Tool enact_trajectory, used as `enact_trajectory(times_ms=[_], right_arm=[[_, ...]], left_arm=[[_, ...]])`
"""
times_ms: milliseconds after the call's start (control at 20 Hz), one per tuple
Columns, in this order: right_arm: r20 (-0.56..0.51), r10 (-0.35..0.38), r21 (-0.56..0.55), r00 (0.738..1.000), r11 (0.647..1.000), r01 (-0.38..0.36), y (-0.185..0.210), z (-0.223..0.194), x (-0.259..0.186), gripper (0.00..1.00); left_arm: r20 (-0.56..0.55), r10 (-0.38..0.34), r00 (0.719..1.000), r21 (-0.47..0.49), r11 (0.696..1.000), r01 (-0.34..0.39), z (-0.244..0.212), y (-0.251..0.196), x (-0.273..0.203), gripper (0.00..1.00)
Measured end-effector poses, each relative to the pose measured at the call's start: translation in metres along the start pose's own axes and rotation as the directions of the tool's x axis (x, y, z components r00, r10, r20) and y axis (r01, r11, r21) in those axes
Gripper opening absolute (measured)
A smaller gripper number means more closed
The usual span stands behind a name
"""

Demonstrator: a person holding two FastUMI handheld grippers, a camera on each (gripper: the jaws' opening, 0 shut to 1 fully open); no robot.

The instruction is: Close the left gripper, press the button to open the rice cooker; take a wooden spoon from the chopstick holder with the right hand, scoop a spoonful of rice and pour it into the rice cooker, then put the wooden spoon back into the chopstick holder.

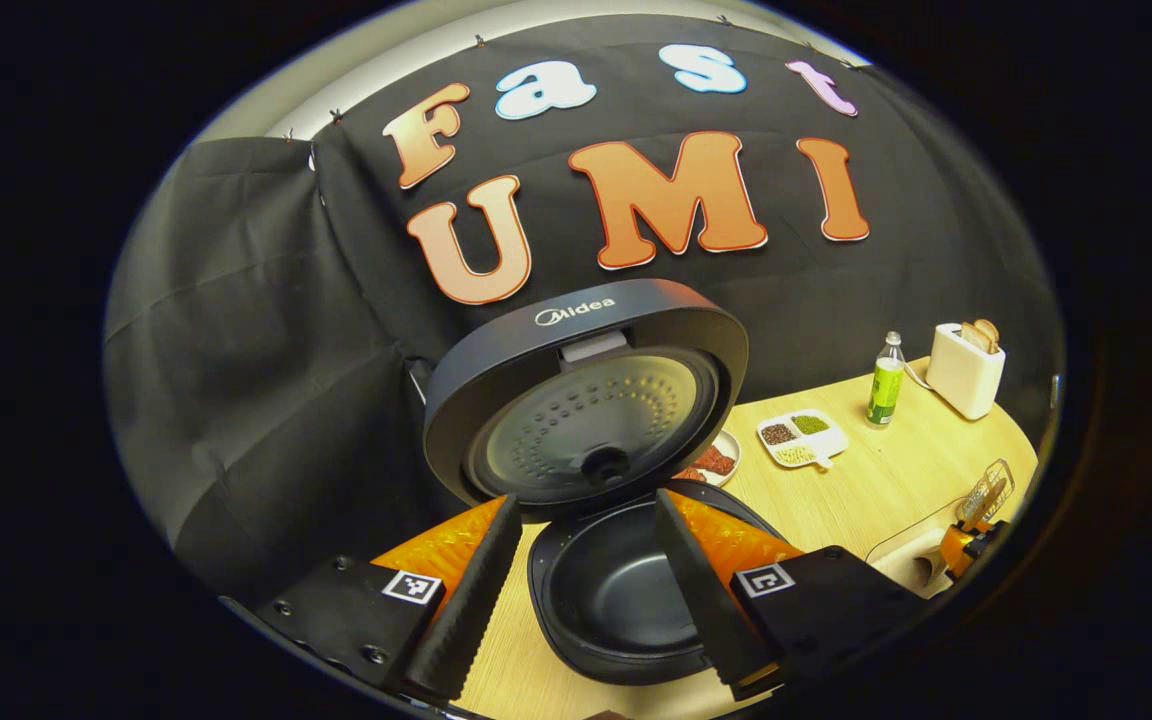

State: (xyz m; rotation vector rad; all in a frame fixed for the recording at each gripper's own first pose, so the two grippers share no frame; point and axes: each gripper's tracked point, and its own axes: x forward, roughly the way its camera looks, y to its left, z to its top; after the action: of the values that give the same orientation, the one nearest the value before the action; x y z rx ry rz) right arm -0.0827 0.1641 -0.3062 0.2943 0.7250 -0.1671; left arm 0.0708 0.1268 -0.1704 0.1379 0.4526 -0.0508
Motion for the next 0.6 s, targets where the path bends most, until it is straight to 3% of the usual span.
enact_trajectory(times_ms=[350,600], right_arm=[[-0.055,0.057,0.242,0.997,0.969,-0.042,0.005,-0.007,0.001,0.08],[-0.092,0.144,0.387,0.985,0.917,-0.098,0.022,-0.012,0.001,0.08]], left_arm=[[0.011,-0.069,0.998,0.040,0.997,0.069,0.004,-0.016,0.003,0.91],[0.017,-0.076,0.997,0.046,0.996,0.076,0.005,-0.013,0.002,0.92]])
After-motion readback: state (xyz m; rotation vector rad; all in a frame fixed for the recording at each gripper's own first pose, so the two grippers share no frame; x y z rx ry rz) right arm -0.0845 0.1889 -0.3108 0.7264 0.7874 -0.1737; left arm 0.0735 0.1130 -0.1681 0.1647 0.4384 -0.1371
